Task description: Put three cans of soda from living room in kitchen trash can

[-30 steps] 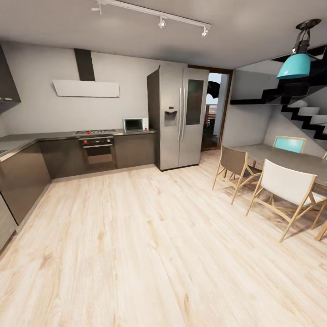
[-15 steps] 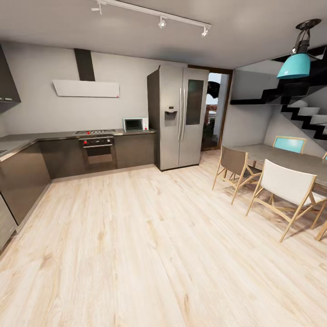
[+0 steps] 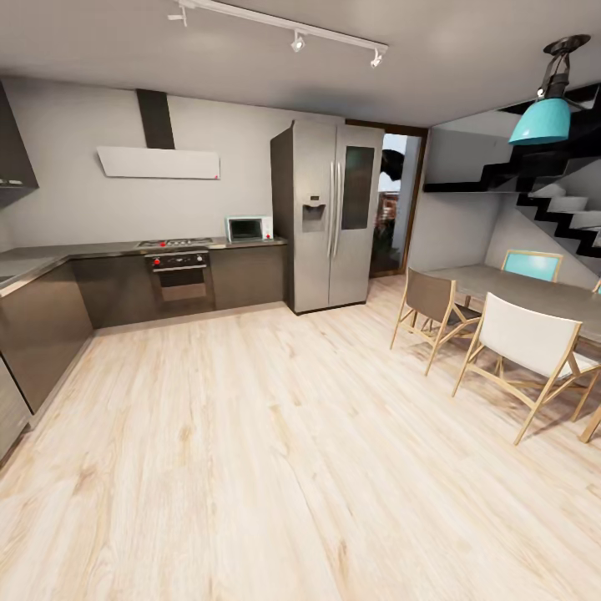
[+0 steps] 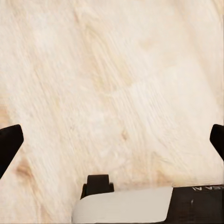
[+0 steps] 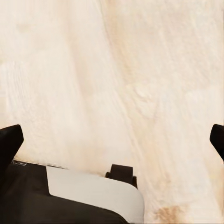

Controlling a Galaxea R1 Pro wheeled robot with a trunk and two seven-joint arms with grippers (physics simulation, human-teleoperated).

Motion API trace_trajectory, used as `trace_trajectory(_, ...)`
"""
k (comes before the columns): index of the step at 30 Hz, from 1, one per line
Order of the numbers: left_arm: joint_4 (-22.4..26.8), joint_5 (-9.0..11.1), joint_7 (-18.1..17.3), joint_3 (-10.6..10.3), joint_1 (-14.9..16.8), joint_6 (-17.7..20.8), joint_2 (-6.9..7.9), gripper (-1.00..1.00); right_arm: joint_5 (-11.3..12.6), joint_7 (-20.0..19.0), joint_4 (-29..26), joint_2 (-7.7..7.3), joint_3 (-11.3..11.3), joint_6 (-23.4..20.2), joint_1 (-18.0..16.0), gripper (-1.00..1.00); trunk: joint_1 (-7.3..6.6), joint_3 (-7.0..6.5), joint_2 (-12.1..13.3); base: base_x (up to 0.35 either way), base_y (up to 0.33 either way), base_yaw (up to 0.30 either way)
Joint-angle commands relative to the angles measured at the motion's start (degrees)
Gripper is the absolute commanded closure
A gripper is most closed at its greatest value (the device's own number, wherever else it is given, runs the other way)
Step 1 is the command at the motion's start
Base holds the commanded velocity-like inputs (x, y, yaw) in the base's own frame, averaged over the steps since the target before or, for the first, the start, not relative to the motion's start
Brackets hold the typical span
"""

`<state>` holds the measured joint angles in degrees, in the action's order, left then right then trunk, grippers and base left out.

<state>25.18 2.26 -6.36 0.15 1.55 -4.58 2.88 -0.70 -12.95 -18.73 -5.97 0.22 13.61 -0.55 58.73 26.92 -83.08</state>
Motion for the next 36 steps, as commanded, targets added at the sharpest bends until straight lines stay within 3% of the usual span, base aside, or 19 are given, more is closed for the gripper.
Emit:
trace_trajectory(1,1.88,0.61,-0.01,0.01,-0.04,0.74,0.00,-1.00,-0.01,-0.50,-1.74,-0.06,0.00,-0.03,0.01,-1.00,0.00,0.01,0.00,0.000,0.000,0.000)
trace_trajectory(5,10.46,2.63,-0.07,0.02,-0.29,5.04,0.01,-1.00,0.02,-1.73,-8.17,-0.18,-0.19,-0.43,0.02,-1.00,0.00,0.01,0.00,0.000,0.000,0.000)
trace_trajectory(6,17.56,3.37,-0.10,0.02,-0.47,8.30,0.02,-1.00,0.07,-2.15,-12.10,-0.22,-0.38,-0.66,0.00,-1.00,0.00,0.01,0.00,0.000,0.000,0.000)
trace_trajectory(14,35.23,4.08,-0.13,0.54,-0.71,16.28,-0.04,-1.00,0.53,-2.53,-23.88,-0.22,-0.61,-2.31,0.07,-1.00,0.00,0.01,0.00,0.000,0.000,0.000)
trace_trajectory(21,48.70,4.19,-0.10,1.51,-0.72,21.11,-0.16,-1.00,0.78,-2.59,-38.37,-0.13,-0.73,-10.86,0.31,-1.00,0.00,0.01,0.00,0.000,0.000,0.000)
trace_trajectory(25,56.27,4.17,-0.07,1.67,-0.74,23.19,-0.16,-1.00,0.84,-2.60,-48.33,0.04,-0.69,-15.98,0.47,-1.00,0.00,0.01,0.00,0.000,0.000,0.000)
trace_trajectory(26,59.21,4.16,-0.06,1.74,-0.72,24.10,-0.16,-1.00,0.85,-2.61,-52.90,0.09,-0.68,-18.20,0.55,-1.00,0.00,0.01,0.00,0.000,0.000,0.000)
trace_trajectory(33,64.47,4.16,-0.08,1.84,-0.78,25.08,-0.05,-1.00,0.95,-2.83,-68.56,0.11,-0.82,-23.36,1.31,-1.00,0.00,0.01,0.00,0.000,0.000,0.000)
trace_trajectory(36,64.39,3.93,-0.07,1.83,-0.93,24.08,-0.02,-1.00,1.35,-3.81,-69.76,0.07,-2.09,-23.57,2.11,-1.00,0.00,0.01,0.00,0.000,0.000,0.000)
